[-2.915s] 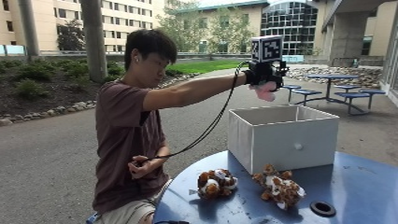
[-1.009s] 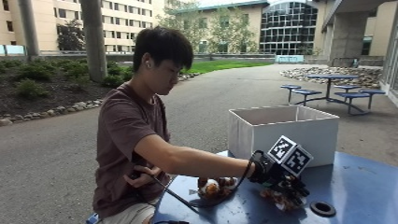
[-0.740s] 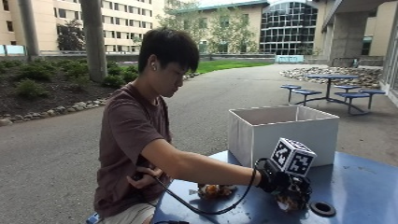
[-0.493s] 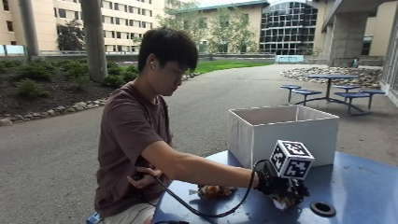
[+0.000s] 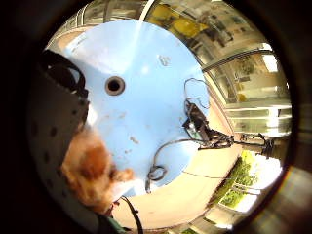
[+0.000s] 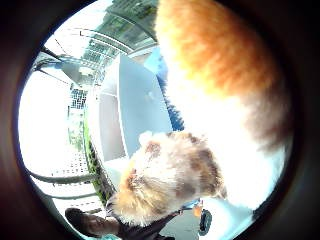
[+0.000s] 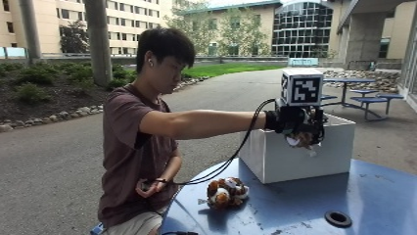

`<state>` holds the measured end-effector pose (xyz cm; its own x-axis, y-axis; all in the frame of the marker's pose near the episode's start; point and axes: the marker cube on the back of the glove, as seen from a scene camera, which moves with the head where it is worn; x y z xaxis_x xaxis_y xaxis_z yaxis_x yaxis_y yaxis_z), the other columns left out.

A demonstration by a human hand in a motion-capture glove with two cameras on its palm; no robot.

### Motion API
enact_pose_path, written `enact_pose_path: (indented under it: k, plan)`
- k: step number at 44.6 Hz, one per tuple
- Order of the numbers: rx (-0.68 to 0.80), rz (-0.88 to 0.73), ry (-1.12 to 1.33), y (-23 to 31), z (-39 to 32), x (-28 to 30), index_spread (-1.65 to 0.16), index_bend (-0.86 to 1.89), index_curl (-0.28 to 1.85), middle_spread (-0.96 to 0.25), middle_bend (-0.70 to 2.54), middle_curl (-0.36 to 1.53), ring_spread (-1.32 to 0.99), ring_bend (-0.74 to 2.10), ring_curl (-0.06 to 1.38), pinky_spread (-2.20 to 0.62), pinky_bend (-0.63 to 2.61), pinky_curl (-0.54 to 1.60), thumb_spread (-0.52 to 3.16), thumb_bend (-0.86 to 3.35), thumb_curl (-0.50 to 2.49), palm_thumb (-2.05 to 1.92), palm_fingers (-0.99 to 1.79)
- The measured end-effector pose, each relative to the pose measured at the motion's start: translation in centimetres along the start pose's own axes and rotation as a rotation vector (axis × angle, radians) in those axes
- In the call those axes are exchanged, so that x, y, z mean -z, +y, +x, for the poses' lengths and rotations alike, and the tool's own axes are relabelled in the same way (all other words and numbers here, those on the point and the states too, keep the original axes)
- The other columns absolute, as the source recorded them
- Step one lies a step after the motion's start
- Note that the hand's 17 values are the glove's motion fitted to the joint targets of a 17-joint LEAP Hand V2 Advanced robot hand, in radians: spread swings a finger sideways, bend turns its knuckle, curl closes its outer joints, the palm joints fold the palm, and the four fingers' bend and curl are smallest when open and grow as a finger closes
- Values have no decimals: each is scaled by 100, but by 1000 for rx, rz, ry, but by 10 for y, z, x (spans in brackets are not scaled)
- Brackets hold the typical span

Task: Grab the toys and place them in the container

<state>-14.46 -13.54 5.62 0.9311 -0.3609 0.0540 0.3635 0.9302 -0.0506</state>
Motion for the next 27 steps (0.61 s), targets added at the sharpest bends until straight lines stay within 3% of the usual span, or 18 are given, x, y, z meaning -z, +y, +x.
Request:
enact_pose_path:
  k: [14, 27]
  plan:
    - [-46, 59, 62, -2, -80, 96, -17, 111, 80, -21, 135, 79, -43, 128, 71, -33, 110, 56, 72, 6, 84, 66, 66]
    - [182, 45, 106, -29, -225, 91, -20, 111, 88, -23, 138, 84, -44, 134, 73, -32, 114, 60, 65, 2, 90, 68, 59]
